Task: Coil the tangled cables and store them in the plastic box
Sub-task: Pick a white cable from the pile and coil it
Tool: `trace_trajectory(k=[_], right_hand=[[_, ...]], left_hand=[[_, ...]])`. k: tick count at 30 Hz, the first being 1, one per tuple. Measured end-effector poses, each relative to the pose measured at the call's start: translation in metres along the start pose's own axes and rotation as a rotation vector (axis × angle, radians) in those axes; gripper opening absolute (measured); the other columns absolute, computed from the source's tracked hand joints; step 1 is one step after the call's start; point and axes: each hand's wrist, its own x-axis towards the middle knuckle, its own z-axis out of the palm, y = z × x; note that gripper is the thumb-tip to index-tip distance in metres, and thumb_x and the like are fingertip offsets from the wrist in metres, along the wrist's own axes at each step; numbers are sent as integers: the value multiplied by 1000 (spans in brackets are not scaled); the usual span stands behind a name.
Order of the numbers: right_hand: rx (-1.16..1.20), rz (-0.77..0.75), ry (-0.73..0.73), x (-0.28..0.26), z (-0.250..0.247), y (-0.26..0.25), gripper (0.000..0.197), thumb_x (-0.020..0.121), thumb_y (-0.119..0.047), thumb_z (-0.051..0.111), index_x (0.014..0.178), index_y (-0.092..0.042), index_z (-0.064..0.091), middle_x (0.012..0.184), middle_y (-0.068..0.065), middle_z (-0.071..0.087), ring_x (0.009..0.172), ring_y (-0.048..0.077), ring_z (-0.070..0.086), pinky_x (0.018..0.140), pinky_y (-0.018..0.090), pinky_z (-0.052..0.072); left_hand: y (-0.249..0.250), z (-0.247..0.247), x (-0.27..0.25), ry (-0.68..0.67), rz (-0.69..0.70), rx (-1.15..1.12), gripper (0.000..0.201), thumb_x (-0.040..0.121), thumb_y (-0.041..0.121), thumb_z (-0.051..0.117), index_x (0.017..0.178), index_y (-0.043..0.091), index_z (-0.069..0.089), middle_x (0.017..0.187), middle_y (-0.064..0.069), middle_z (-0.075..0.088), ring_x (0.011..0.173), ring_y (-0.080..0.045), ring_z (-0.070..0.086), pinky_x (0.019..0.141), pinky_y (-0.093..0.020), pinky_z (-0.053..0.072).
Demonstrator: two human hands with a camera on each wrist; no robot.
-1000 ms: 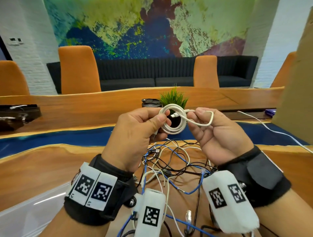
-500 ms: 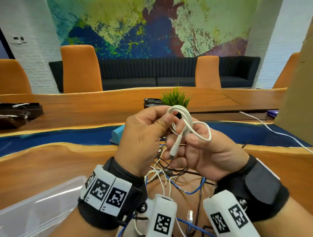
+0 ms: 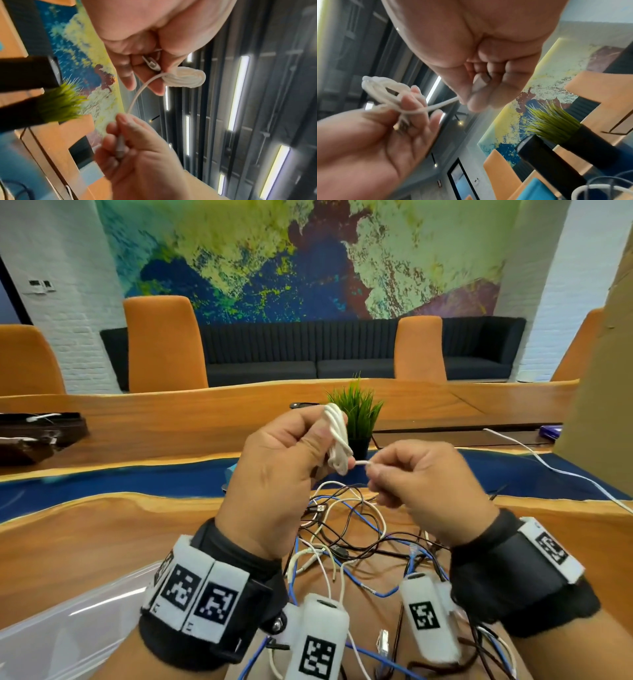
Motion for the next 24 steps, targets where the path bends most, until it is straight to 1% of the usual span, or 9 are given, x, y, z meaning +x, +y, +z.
trace_trajectory(k=[2,5,9,11,13,15,19,23,24], right_hand=[[92,-28,70,0,-10,-7,15,86,-5,68,75,-14,72,64,5,70,54,16,63,55,30,54],[248,-63,93,-5,-20,-21,11,86,-3,68,78,-10,71,66,7,69,54,16,62,52,25,53],[386,-89,21,-9,-19,-29,6,82,-6,69,78,-10,70,70,11,69,60,22,63,56,31,55],[386,-99,-9,-8,-20,-25,7,81,-6,69,78,-12,71,72,11,70,63,23,64,61,34,56],[316,-113,-72,-7,-21,-23,9,82,-2,68,79,-11,71,73,11,70,66,20,65,64,33,56],[182,-134,-110,-7,-20,-20,8,82,-3,70,82,-11,72,77,11,71,70,16,65,67,30,55],[-104,-329,99,-9,-15,-21,17,81,-19,71,96,-27,72,99,-7,70,96,10,65,82,32,53],[-299,-568,134,-20,-4,-32,16,82,-24,68,97,-25,75,107,-7,62,105,5,57,88,15,45],[-383,-570,145,-20,-1,-30,19,83,-26,67,100,-27,75,107,-6,61,103,5,57,86,19,47]], left_hand=[[1,2,-2,-69,64,154,19,94,20,57,91,5,68,73,-10,66,72,-18,62,72,-26,55],[-1,5,-5,-91,70,295,19,99,14,55,94,4,70,74,-4,68,68,-4,61,67,-18,51],[-7,6,-5,-102,-52,265,17,99,14,54,100,3,67,87,-13,73,82,-21,69,80,-38,61],[-8,5,-3,-47,-32,213,15,98,11,55,98,3,67,86,-17,71,79,-21,69,72,-32,60],[-10,3,0,22,17,222,14,98,10,57,95,3,68,91,-24,71,79,-24,69,72,-31,59],[-14,-1,2,69,47,257,13,98,10,59,97,3,70,91,-23,71,83,-29,70,78,-40,61],[-23,-10,4,72,129,592,14,100,17,56,98,12,69,86,-6,72,82,-20,68,79,-45,57],[-24,-9,1,41,193,782,19,103,25,48,99,16,64,83,2,66,77,-13,62,72,-42,52],[-24,-8,0,29,206,783,20,103,27,47,100,17,64,83,3,66,77,-14,62,71,-42,52]])
